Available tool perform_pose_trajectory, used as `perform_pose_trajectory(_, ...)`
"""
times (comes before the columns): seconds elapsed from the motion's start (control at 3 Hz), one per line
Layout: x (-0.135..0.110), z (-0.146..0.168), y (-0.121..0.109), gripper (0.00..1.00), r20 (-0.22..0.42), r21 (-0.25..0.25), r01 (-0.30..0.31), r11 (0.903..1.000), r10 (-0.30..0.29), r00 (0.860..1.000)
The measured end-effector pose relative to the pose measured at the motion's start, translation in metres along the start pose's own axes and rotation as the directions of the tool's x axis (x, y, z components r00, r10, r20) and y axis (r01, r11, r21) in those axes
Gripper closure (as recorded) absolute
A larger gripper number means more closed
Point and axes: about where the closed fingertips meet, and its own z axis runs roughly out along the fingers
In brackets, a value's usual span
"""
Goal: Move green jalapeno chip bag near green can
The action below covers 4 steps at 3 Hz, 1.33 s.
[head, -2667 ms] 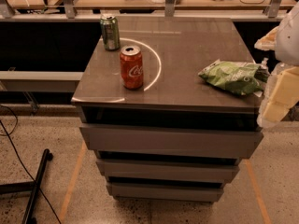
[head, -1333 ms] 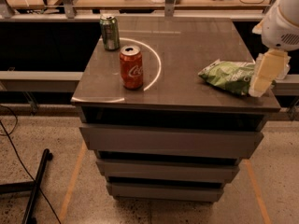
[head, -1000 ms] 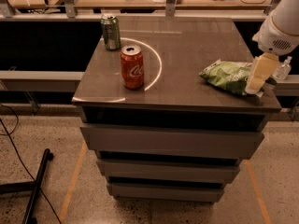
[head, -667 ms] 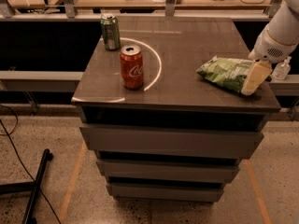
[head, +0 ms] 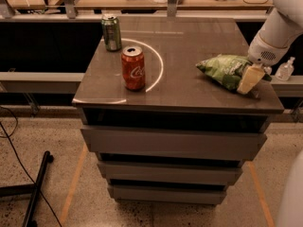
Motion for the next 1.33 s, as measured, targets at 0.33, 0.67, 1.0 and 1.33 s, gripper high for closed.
perform_pose_trajectory(0.33,-0.003,-0.003,0.001,1.00,0.008,-0.009,0.007,0.9999,-0.007,1.000)
perform_pose_trajectory(0.67,-0.030,-0.012,0.014,1.00,0.084,-0.076,0.068,0.9948,-0.062,0.995)
perform_pose_trajectory(1.0,-0.050,-0.023,0.014,1.00,0.127,-0.084,0.104,0.9910,-0.093,0.988)
perform_pose_trajectory(1.33,-0.076,-0.038,0.000,1.00,0.181,-0.039,0.099,0.9943,-0.091,0.979)
